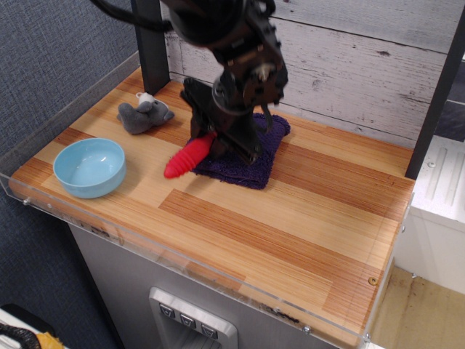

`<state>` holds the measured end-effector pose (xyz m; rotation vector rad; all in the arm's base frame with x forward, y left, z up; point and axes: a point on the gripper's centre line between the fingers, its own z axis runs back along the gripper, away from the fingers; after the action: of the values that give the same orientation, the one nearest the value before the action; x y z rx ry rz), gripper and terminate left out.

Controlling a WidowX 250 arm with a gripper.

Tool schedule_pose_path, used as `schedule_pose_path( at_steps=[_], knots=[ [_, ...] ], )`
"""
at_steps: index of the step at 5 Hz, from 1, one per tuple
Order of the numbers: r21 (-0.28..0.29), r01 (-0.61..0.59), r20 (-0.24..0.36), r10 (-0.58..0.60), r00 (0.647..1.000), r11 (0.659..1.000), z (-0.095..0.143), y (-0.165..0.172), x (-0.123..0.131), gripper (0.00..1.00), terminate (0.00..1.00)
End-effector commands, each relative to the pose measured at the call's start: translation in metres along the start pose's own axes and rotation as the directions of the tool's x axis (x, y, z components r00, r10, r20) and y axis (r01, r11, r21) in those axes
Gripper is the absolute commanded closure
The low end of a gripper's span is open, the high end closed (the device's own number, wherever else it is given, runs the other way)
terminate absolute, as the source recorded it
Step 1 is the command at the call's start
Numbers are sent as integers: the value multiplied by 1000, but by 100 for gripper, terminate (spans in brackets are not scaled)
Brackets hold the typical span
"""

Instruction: Move red spoon on top of purple cloth

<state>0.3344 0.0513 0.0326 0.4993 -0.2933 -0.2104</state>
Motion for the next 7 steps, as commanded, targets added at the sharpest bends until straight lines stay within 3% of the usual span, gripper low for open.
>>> schedule_pose_path(
  at_steps=[1,2,5,7],
  knots=[
    [14,18,7,-19,1000,1000,2,-8,6,100,0],
    [15,16,-3,-16,1000,1000,7,-7,7,0,0],
    [4,16,27,-16,1000,1000,22,-8,12,0,0],
    [38,-1,142,-4,990,999,66,3,29,0,0]
  ],
)
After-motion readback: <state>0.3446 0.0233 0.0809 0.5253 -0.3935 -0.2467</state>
